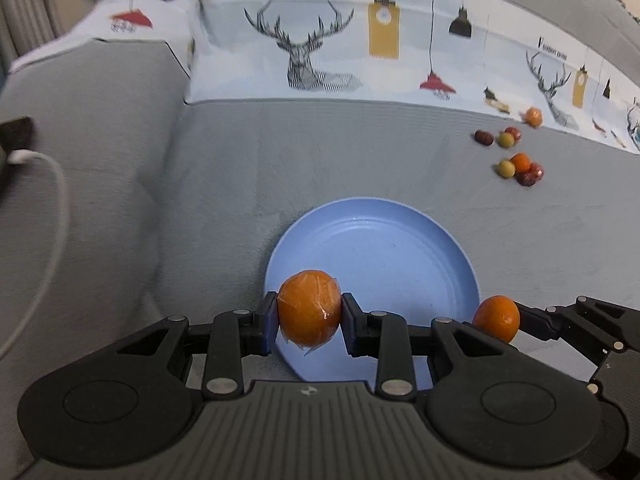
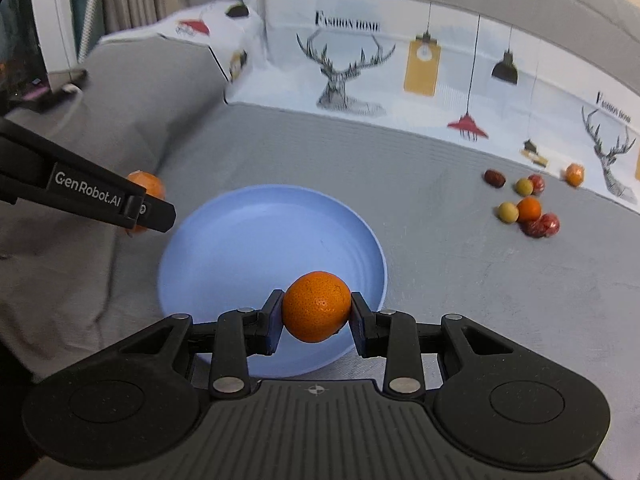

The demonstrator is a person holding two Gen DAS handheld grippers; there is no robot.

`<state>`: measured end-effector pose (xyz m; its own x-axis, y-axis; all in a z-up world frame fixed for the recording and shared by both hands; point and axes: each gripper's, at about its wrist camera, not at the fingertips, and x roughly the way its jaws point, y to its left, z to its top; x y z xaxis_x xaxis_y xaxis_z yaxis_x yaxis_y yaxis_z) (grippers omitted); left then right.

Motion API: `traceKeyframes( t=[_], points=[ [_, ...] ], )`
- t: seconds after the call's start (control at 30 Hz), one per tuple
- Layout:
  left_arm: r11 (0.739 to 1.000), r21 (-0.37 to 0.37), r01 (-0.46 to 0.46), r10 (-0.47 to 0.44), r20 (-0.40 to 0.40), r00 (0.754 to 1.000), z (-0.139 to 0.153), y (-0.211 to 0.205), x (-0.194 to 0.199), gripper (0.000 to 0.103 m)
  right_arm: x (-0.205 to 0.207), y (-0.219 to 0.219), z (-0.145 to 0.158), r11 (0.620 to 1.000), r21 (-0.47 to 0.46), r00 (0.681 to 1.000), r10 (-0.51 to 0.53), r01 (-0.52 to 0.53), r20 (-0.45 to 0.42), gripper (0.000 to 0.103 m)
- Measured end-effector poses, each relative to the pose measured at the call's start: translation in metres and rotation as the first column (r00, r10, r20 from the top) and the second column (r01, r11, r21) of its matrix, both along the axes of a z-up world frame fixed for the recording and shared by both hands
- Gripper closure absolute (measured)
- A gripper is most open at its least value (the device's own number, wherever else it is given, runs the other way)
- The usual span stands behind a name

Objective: Organize fruits
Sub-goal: 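Open both tools to drop the two oranges onto the blue plate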

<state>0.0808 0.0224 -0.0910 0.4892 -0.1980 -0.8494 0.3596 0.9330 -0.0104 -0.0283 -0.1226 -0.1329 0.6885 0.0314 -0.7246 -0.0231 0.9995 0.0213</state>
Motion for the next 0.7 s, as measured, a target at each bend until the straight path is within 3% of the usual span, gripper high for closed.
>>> traceKeyframes(
  t=[0.23,0.27,0.3,0.37,0.4,0.47,0.7],
  points=[
    [0.999,0.034,0.038,-0.037,-0.01,0.999,-0.026,-0.019,0.021,0.067,0.022,-0.003,-0.025,1.0,0.007,0.998,0.019,-0.018,-0.059,0.067],
    [0.998,0.034,0.045,-0.045,0.003,0.999,-0.027,-0.021,0.021,0.063,0.024,-0.003,-0.027,1.0,0.007,0.998,0.025,-0.024,-0.065,0.067],
    [0.998,0.03,0.049,-0.05,0.025,0.998,-0.026,-0.022,0.021,0.055,0.027,-0.003,-0.028,0.999,0.012,0.997,0.033,-0.033,-0.072,0.066],
    [0.999,0.011,0.049,-0.05,0.091,0.995,-0.018,-0.02,0.019,0.0,0.03,-0.004,-0.027,0.999,0.03,0.996,0.031,-0.029,-0.081,0.063],
    [0.999,0.01,0.038,-0.039,0.13,0.991,-0.012,-0.018,0.016,0.001,0.03,-0.006,-0.024,0.999,0.041,0.997,0.024,-0.021,-0.075,0.049],
    [0.999,0.016,0.042,-0.044,0.177,0.983,-0.002,-0.015,0.01,0.0,0.026,-0.009,-0.014,0.998,0.058,0.999,0.013,-0.01,-0.052,0.031],
    [0.997,0.075,-0.011,0.006,0.066,0.998,0.013,0.001,-0.024,0.0,-0.028,-0.007,0.023,0.999,0.051,1.0,-0.013,0.012,0.029,0.012]
  ],
)
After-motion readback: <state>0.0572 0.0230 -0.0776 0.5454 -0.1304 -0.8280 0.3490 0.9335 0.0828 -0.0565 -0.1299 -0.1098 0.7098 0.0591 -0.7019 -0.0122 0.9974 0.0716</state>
